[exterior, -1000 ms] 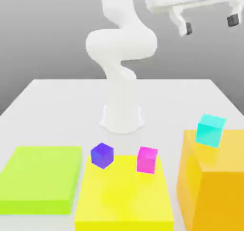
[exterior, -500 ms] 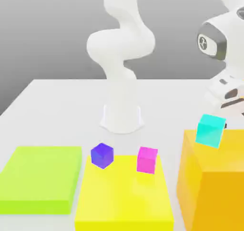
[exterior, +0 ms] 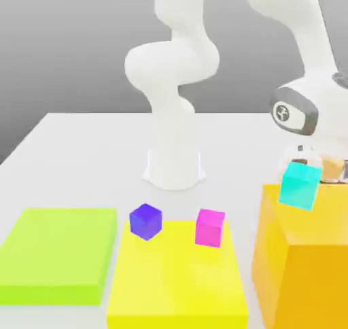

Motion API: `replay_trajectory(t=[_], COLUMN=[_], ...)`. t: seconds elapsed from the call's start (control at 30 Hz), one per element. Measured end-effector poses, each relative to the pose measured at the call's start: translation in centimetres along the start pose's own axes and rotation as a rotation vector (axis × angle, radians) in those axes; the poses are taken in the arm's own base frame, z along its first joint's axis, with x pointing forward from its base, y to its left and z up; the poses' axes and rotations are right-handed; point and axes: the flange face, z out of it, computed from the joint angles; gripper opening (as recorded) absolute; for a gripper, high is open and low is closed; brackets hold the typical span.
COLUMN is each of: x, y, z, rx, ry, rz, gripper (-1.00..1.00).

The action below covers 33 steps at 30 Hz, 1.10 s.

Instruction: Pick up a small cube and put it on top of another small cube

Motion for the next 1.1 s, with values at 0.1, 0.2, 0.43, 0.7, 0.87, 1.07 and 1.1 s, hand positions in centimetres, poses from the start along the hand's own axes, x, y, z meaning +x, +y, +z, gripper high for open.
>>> replay_trajectory(t=[0.1, 0.2, 0.43, 0.7, 0.87, 1.07, 1.1], x=[1.0, 1.2, 1.4, 1.3, 1.2, -2.1, -2.4], y=[-0.5, -0.8, -0.7, -0.9, -0.6, -3.2, -3.6], z=[0.1, 2.0, 6.1, 4.2, 0.5, -5.1, -6.2], rx=[0.036, 0.044, 0.040, 0.046, 0.043, 0.122, 0.139], ry=[0.015, 0.022, 0.021, 0.021, 0.020, -0.069, -0.083], rz=[0.111, 0.130, 0.135, 0.133, 0.134, 0.033, 0.016], gripper=[0.00, 0.00, -1.00, -1.00, -1.00, -1.00, -1.00])
